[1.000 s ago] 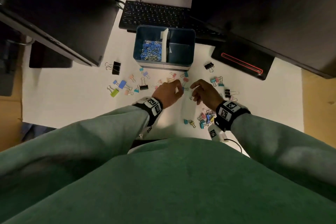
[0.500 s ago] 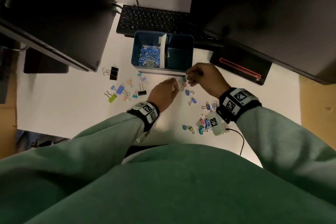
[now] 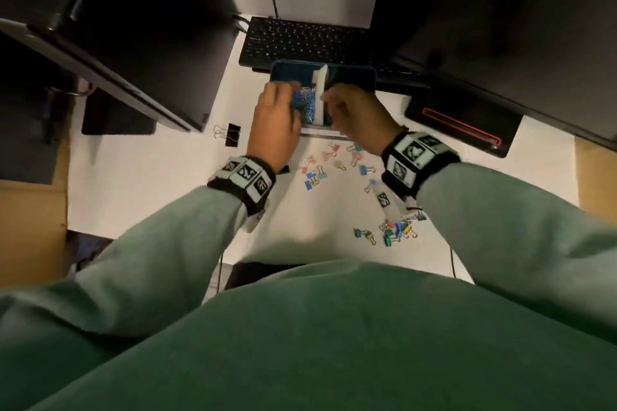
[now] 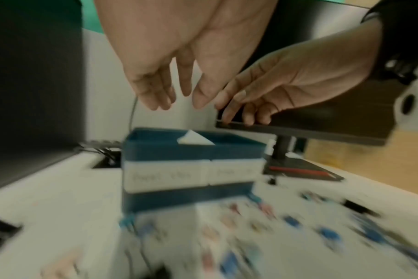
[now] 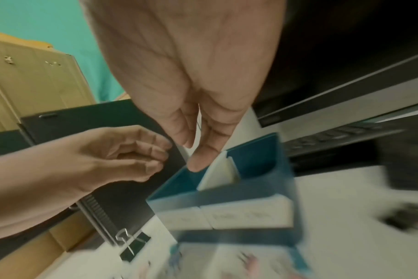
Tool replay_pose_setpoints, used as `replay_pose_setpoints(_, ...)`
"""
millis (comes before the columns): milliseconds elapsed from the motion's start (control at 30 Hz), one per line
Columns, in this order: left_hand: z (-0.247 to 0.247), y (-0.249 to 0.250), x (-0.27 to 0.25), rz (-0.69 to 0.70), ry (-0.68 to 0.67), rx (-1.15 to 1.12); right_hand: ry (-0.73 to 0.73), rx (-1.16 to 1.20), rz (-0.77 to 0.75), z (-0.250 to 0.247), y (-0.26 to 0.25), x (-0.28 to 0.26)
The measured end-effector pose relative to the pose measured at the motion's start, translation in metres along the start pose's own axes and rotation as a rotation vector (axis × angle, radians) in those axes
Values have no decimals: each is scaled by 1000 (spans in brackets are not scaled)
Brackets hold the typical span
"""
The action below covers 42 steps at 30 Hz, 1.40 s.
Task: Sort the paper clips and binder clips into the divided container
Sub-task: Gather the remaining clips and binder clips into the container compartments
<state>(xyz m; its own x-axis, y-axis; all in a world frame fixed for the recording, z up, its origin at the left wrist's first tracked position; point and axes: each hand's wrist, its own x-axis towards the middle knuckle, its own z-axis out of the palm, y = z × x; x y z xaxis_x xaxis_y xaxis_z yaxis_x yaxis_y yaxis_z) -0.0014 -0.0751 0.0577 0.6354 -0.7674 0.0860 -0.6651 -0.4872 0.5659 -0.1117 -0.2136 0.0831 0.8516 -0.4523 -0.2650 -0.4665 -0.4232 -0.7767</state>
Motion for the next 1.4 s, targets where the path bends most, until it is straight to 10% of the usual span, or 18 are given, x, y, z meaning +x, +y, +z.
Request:
replay_pose_setpoints(267,101,56,-118,466,-919,162,-348,-566,148,-9,130,-151)
replay_pose_setpoints(433,124,54,-120,719,-903,419,-218,-472,208,7,157,-177)
replay_pose_setpoints(667,120,45,-94,593,-709,399,-47,-356,235,3,166,-172)
replay_pose_setpoints(800,135,72,-102,865,-742,346,-80,-406,256,1,167,-170)
replay_pose_setpoints(1400,158,90,-48,494,-656,347,47,-492,291,-1,178,-123)
